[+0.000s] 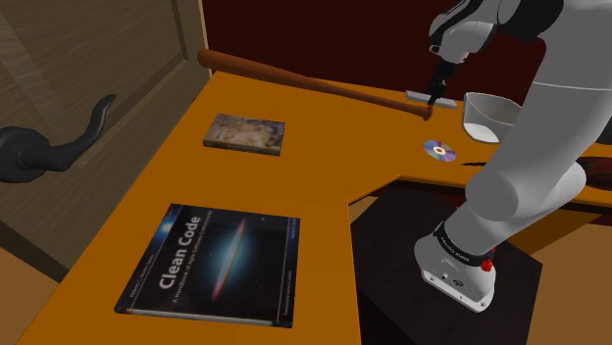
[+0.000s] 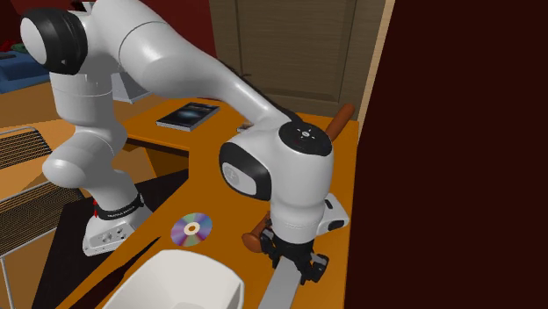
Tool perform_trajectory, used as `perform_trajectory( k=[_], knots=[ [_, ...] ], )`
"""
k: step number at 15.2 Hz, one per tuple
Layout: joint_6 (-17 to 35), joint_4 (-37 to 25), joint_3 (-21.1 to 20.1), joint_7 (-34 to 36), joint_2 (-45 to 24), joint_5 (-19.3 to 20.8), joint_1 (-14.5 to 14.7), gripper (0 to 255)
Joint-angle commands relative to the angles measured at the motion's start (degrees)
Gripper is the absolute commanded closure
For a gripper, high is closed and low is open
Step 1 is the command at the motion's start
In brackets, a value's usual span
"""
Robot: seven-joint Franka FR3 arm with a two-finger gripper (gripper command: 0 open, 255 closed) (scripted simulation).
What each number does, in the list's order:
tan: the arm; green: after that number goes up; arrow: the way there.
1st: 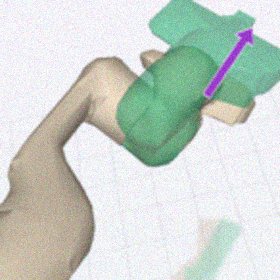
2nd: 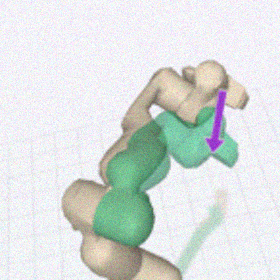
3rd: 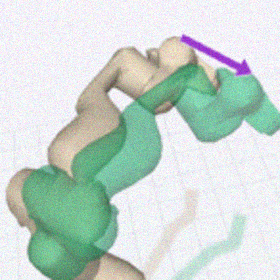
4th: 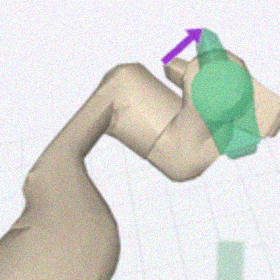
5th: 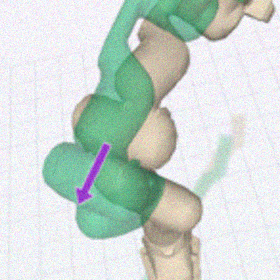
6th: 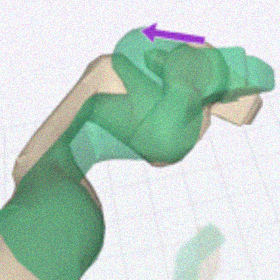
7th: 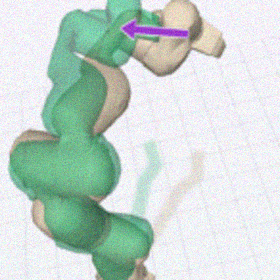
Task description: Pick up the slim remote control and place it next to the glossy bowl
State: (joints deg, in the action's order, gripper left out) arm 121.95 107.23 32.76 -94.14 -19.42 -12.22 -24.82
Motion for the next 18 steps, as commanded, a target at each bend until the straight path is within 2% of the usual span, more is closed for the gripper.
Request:
perform_trajectory(
  k=[1, 9, 10, 15, 18],
  knots=[
    [1.42, 0.68, -0.28, -0.37, -0.83, -0.62, -0.18, 255],
    [2.17, 1.01, -0.46, -0.61, -1.33, -0.99, -0.31, 255],
    [2.17, 1.01, -0.46, -0.61, -1.34, -0.99, -0.31, 0],
    [2.17, 1.0, -0.46, -0.61, -1.34, -1.0, -0.31, 0],
    [-2.64, -1.52, 0.47, 0.7, 1.39, 1.03, 0.33, 0]
  ],
)
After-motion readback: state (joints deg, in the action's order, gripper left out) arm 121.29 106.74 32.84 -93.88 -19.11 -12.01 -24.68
